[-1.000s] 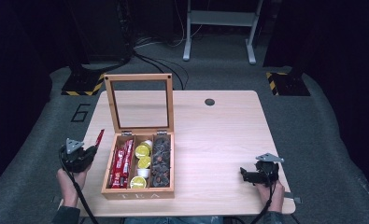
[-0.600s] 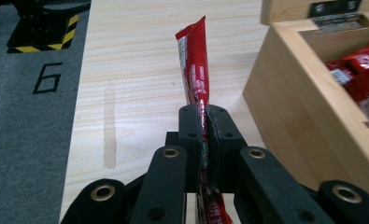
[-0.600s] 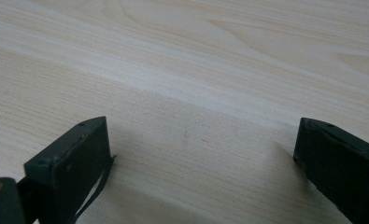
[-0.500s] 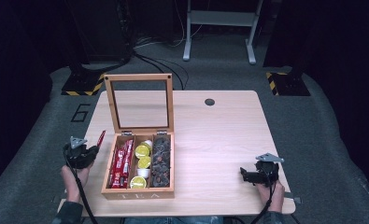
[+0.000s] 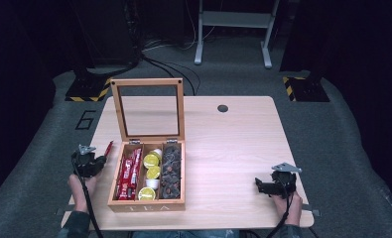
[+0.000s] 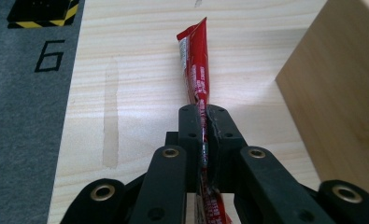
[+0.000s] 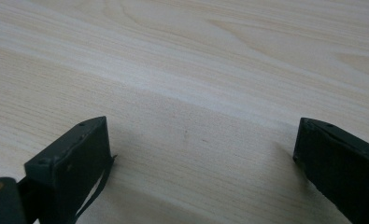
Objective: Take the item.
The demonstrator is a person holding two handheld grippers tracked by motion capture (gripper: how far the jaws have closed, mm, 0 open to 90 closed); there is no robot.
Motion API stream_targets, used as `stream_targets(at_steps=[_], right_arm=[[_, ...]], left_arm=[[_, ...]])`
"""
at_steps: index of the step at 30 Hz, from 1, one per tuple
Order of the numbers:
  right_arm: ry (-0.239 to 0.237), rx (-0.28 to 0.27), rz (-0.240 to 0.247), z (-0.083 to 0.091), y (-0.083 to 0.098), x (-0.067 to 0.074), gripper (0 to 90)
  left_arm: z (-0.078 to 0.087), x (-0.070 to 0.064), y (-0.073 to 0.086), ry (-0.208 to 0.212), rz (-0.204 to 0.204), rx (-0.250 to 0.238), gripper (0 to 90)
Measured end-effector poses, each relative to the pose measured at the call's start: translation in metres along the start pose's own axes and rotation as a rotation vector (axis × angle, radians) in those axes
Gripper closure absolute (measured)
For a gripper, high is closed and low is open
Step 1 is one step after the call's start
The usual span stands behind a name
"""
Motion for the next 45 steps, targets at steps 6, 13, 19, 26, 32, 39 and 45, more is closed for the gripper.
stream_targets(at_steps=[6,13,19,26,32,39,45], right_arm=[[0.0,0.0,0.0,0.0,0.0,0.0,3.3],[0.0,0.0,0.0,0.0,0.0,0.0,3.3],[-0.001,-0.001,0.0,0.0,0.0,0.0,3.3],[0.0,0.0,0.0,0.0,0.0,0.0,3.3],[0.0,-0.001,0.0,0.0,0.0,0.0,3.3],[0.003,-0.004,-0.003,0.0,0.0,0.0,3.3],[0.002,-0.004,-0.001,0.0,0.0,0.0,3.3]], left_arm=[[-0.006,0.001,0.003,-0.005,0.009,0.015,83.9],[-0.005,0.002,0.003,-0.008,0.008,0.015,74.9],[0.0,0.003,0.003,-0.013,0.021,0.016,41.6],[0.013,0.002,0.004,0.012,-0.017,0.003,28.5],[0.028,0.003,0.006,0.025,-0.021,-0.019,16.4],[0.041,-0.005,0.015,0.032,-0.05,-0.014,14.7],[0.05,-0.009,0.032,0.03,-0.069,0.006,12.7]])
Point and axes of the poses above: each handheld gripper's, and its own axes: z roughly backward along the jaws, y roughly out of its underside, x roughly to its left, the point moved 5 cm from there along -z, roughly forward along the jaws, and after that the axes turned 11 degrees about -x, right-handed, at the moved point
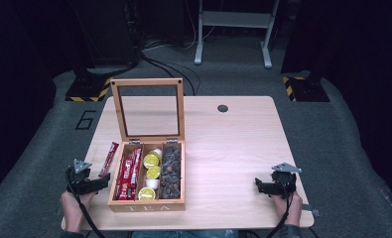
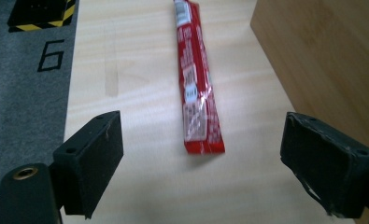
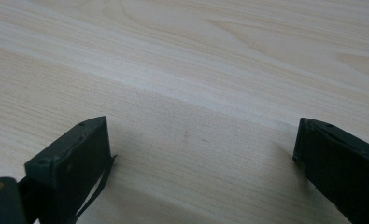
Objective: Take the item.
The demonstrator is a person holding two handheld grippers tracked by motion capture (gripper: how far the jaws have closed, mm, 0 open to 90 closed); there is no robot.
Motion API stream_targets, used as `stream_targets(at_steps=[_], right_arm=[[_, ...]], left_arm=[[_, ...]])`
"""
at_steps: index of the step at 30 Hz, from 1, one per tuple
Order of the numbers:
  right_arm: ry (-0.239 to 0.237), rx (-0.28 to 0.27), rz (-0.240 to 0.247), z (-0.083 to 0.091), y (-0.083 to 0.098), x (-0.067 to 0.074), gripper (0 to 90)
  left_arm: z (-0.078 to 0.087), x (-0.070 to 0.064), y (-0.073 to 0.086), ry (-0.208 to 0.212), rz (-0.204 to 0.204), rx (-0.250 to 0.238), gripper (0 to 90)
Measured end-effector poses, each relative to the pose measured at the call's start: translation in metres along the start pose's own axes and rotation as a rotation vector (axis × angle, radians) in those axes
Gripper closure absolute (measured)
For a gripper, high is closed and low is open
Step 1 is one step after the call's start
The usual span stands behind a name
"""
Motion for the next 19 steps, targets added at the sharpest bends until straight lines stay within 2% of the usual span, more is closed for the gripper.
stream_targets(at_steps=[3,7,10,19], right_arm=[[-0.001,0.004,0.001,0.0,0.0,0.0,3.3],[0.0,0.001,0.0,0.0,0.0,0.0,3.3],[0.0,0.0,-0.001,0.0,0.0,0.0,3.3],[0.002,0.002,-0.005,-0.001,0.0,0.001,2.7]], left_arm=[[0.002,-0.002,0.01,-0.003,0.006,0.013,11.3],[0.003,-0.006,0.021,-0.012,-0.013,0.031,8.9],[0.004,-0.008,0.025,-0.011,-0.025,0.024,8.1],[0.004,-0.007,0.029,0.002,0.029,-0.007,7.4]])
Point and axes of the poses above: each handheld gripper's, and its own axes: z roughly backward along the jaws, y roughly out of its underside, x roughly to its left, the point moved 5 cm from there along -z, roughly forward along the jaws, and after that the axes turned 11 degrees about -x, right-handed, at the moved point
